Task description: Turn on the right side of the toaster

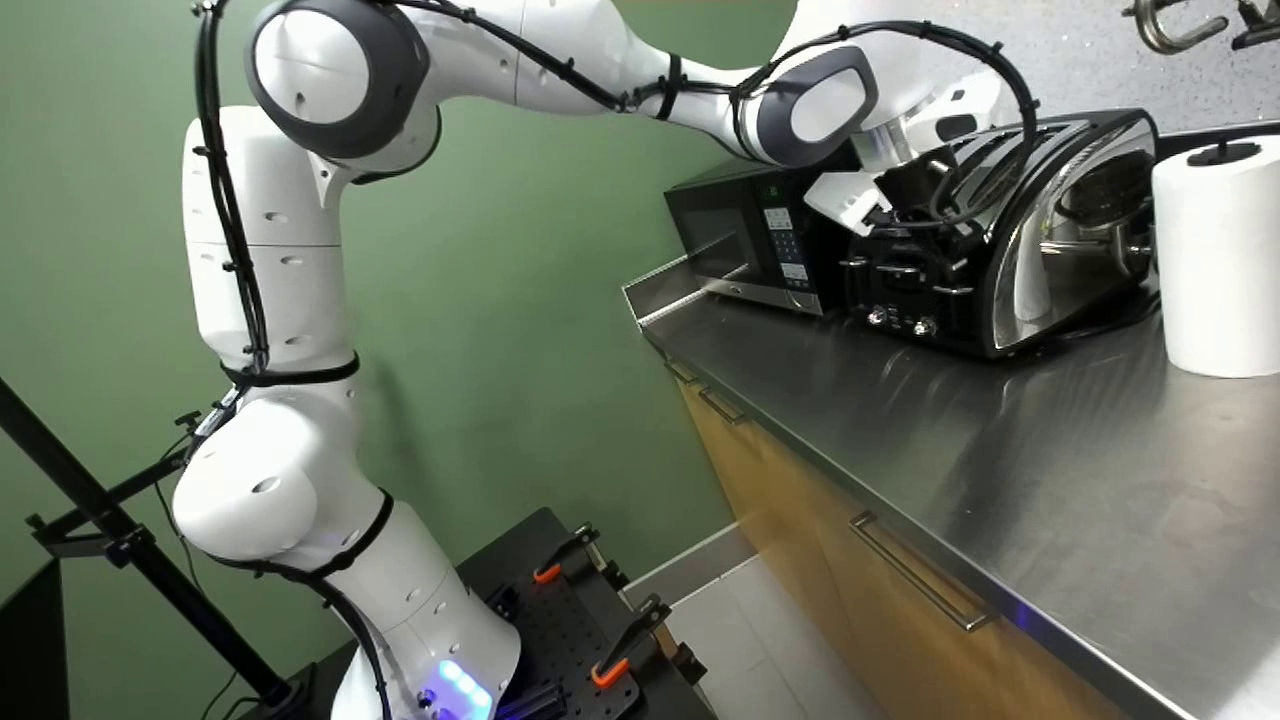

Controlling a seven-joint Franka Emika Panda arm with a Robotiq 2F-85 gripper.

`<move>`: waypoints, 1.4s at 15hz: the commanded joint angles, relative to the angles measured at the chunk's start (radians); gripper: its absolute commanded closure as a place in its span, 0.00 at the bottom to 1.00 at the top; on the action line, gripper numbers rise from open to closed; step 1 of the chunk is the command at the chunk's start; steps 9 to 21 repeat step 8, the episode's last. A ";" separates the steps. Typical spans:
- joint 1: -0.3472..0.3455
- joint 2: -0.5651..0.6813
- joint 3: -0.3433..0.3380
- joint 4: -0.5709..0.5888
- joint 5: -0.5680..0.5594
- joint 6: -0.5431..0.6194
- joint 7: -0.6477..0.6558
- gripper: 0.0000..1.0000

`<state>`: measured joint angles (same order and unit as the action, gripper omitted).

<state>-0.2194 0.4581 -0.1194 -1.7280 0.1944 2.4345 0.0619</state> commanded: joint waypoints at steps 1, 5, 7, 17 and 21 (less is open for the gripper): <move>-0.004 -0.159 0.017 -0.145 0.037 0.061 -0.031 1.00; 0.015 -0.299 0.000 -0.235 0.018 0.070 -0.007 1.00; 0.022 -0.364 -0.008 -0.270 0.005 0.053 0.007 1.00; 0.023 -0.387 -0.010 -0.283 0.003 0.052 0.010 1.00; 0.023 -0.387 -0.010 -0.283 0.003 0.052 0.010 1.00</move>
